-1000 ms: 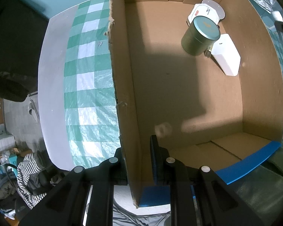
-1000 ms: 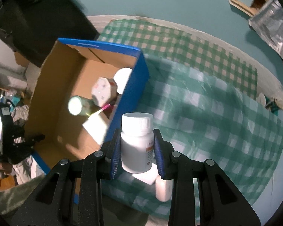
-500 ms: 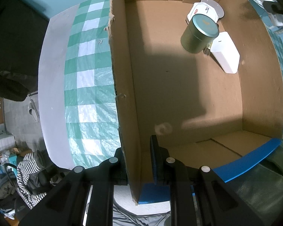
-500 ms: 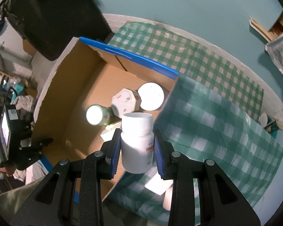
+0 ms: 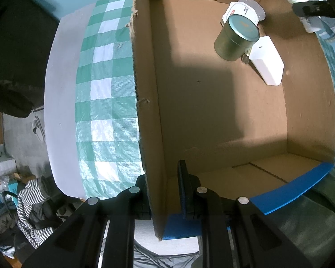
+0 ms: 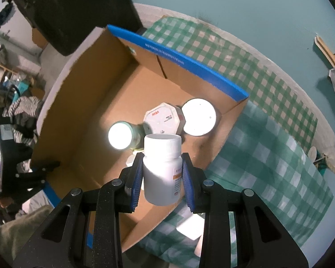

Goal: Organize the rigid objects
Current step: 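Carry the pill bottle into the box and open the right gripper, then move the right gripper back over the white oval case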

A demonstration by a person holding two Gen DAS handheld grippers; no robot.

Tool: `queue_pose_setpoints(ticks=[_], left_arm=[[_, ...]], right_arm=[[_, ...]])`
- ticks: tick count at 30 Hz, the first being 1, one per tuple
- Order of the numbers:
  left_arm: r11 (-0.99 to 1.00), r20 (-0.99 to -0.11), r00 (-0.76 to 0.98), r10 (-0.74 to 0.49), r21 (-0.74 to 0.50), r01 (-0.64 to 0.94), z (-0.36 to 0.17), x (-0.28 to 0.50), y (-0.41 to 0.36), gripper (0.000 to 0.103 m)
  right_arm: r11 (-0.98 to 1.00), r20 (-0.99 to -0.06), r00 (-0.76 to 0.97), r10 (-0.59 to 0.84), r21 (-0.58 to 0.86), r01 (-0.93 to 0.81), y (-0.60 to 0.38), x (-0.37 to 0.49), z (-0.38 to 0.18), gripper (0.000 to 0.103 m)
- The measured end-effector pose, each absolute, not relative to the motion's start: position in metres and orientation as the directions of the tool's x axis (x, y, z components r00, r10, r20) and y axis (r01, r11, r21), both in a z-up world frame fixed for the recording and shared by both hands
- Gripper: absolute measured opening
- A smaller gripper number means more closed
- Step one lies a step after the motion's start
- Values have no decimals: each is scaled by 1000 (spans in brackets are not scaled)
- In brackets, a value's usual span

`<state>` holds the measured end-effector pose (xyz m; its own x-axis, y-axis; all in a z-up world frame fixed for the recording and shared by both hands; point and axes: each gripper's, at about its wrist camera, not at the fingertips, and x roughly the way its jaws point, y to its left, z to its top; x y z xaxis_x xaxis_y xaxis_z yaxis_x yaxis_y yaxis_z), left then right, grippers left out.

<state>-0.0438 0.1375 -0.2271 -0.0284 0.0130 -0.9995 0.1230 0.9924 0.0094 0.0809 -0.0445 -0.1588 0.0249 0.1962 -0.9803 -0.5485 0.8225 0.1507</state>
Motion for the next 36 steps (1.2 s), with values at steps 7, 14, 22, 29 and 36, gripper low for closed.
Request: queue_pose_setpoints(ticks=[7,14,22,29,36], left_arm=[[991,-1000,-23,16,13,135,-224,-44,132,17],[988,-1000,-20,19,16,152,-221,-43,127,17],[986,-1000,-19,25,21,166,-218,-42,122,17],[985,-1000,-17,22,19,173,-215,-41,117,17],[985,-1000,-20,19,16,169,-213,-40,115,17]], right_arm=[[818,-987,11,158,125,-561,-38,79,-172,32],[836,-988,24,150,114,-537,-40,78,-174,32],[859,-983,47,175,129,-496,-53,78,-161,41],[867,-981,66,184,130,-482,-59,77,-151,46],[876,-980,81,182,124,-465,-70,74,-144,50]])
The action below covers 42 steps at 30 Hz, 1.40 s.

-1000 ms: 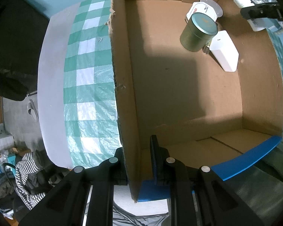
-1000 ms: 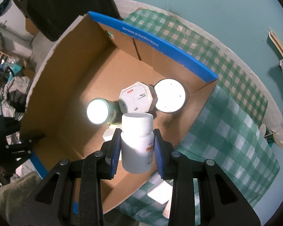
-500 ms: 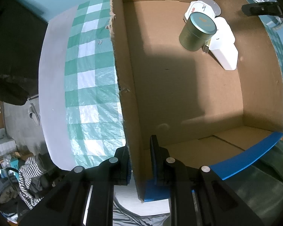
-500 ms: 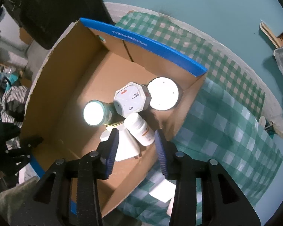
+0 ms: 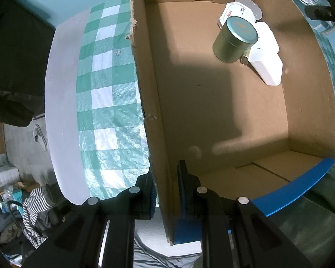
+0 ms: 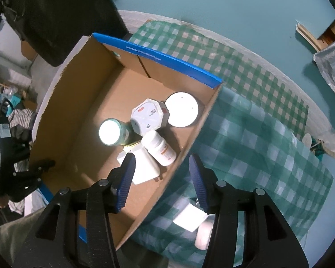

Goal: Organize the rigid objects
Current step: 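Move the right gripper back over the white oval case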

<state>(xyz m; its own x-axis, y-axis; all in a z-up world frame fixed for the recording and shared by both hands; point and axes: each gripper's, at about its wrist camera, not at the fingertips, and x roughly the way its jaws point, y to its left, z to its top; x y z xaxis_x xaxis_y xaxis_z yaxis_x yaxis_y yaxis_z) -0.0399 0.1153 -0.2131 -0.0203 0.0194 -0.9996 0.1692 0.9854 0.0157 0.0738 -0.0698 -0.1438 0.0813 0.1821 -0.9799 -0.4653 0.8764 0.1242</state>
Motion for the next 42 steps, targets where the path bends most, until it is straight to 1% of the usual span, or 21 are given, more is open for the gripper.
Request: queue_pose_setpoints(ticks=[6,16,19,25,29,42], left_arm=[[985,-1000,-27,16,11,173,-213,-39,116,17],[985,-999,-29,15,10,175,-212,-38,115,17],[984,-999,-33,16,10,179,-212,-39,114,17],[982,-999,-35,20,13,187,-212,-41,113,17],[983,-999,-40,22,14,184,-213,-40,113,17],[981,-998,-46,33,24,193,-213,-41,113,17]], right_arm=[[893,-981,79,178,127,-431,-85,71,-143,50],[934,-982,60,180,151,-324,-125,53,-151,51],[942,-983,50,175,152,-301,-136,48,-155,57],[953,-991,28,134,121,-279,-161,37,-170,57],[956,-990,11,141,133,-262,-178,24,-181,58],[955,-991,-87,100,120,-271,-206,-20,-236,58]])
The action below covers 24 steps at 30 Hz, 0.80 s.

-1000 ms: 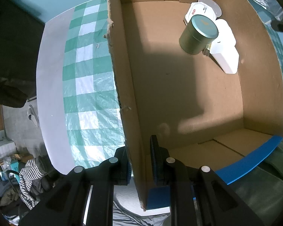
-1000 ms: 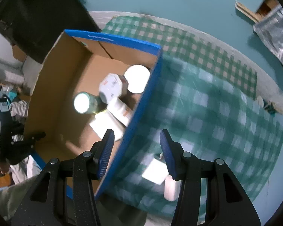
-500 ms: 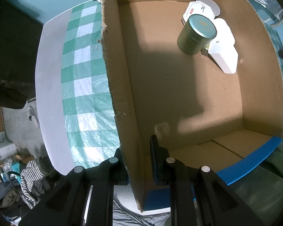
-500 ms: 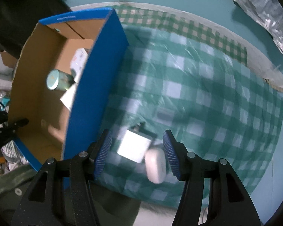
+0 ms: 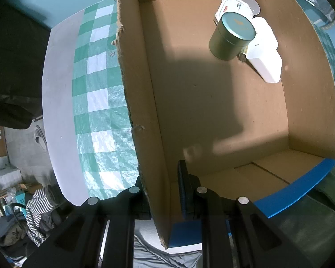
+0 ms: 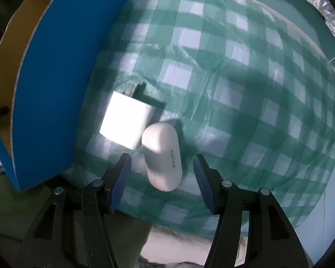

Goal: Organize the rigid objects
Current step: 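Move the right gripper back over the white oval case, then grasp the white oval case with the right gripper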

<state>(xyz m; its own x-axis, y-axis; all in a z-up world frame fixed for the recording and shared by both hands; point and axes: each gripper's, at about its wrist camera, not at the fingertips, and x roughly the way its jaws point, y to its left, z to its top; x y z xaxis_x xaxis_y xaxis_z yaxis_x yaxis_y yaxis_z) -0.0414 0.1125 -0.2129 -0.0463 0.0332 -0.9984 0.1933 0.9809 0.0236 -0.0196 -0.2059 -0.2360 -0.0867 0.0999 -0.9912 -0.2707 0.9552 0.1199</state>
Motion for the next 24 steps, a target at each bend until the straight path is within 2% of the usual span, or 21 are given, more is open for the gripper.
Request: queue_pose_setpoints(ticks=[11,13,14,17,20,24], left_arm=[[981,-998,-52,31,21,191,-214,-40,114,17],[982,-998,-52,31,20,190,-214,-39,115,17],[982,-998,-52,31,20,189,-214,-39,115,17],[982,-998,-52,29,19,186,-215,-39,116,17],[983,-998,-55,31,20,184,-217,-39,117,17],[983,-998,-57,31,20,182,-216,-39,117,17]], right_arm=[[952,-995,-88,54,78,-297,-200,-24,-263,58],[951,-996,-80,41,63,-301,-199,-25,-264,52],[952,-996,-79,41,63,-299,-199,-25,-264,44],[958,-996,-78,50,70,-278,-201,-26,-265,40],[961,-996,-73,47,65,-267,-204,-25,-263,29],[967,-994,-82,76,94,-238,-217,-19,-261,26]])
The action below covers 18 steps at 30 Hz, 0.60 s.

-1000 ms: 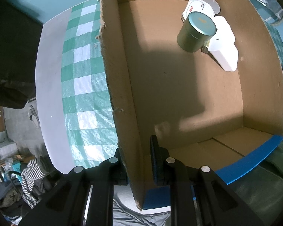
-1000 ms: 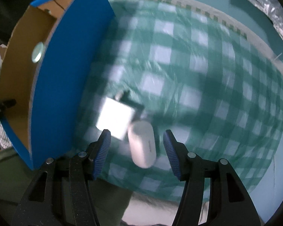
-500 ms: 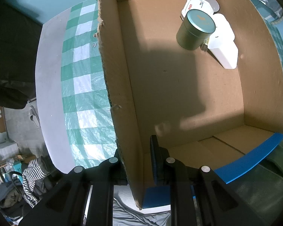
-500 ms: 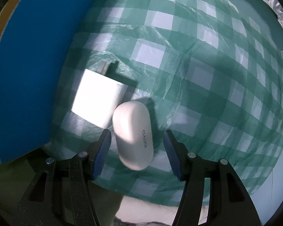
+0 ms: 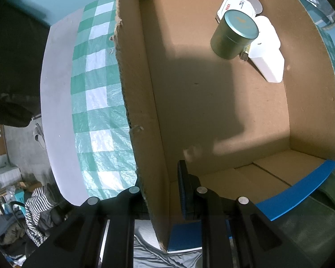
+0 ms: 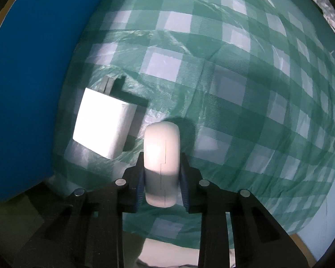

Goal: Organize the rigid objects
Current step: 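Grasp the white oval case with the right gripper, then carry the white oval case into the box with the right gripper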

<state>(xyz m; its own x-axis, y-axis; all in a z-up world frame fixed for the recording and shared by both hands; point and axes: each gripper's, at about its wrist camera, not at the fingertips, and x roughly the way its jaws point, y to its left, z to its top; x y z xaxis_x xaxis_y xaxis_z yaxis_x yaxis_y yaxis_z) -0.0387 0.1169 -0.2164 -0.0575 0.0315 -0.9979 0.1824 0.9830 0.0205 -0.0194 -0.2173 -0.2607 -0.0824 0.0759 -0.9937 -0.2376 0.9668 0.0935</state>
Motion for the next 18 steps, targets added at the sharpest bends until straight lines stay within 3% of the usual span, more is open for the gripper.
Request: queue_pose_setpoints(ticks=[18], left_arm=[[983,-998,-55,33,22,184,-216,-39,117,17]], right_arm=[[964,-992,-3,128,125,-236,-219,23,-193,26]])
